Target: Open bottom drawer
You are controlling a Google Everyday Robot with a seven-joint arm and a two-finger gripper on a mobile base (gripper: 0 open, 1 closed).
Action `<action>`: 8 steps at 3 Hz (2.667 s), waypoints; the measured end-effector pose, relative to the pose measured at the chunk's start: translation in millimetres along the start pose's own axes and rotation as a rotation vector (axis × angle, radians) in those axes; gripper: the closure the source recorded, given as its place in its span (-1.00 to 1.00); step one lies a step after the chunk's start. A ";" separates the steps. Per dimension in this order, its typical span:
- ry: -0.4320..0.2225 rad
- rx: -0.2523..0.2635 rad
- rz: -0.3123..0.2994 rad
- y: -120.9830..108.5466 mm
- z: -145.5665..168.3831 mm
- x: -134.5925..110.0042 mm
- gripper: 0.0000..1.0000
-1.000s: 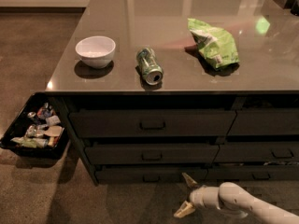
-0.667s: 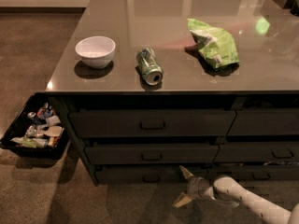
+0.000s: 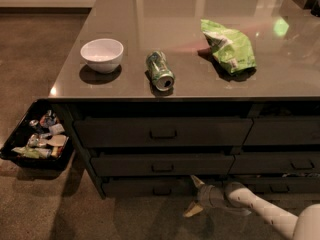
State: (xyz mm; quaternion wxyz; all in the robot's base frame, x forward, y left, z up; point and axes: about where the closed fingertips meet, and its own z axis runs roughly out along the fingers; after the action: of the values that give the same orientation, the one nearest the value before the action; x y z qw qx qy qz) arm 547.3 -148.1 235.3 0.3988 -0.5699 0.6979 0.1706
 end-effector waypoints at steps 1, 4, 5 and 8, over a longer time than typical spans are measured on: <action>0.015 -0.018 0.006 -13.5 14.3 10.9 -1.00; 0.061 -0.141 0.035 -23.8 52.8 45.3 -1.00; 0.075 -0.201 0.032 -8.4 42.1 47.6 -1.00; 0.079 -0.353 0.035 50.3 5.7 38.9 -1.00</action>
Offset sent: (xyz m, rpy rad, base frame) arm 0.0528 -0.0126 -0.0462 -0.0455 0.0778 0.0210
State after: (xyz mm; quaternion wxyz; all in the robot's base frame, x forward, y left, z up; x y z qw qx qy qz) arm 501.2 -155.1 191.6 0.2617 -0.6251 0.6821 0.2749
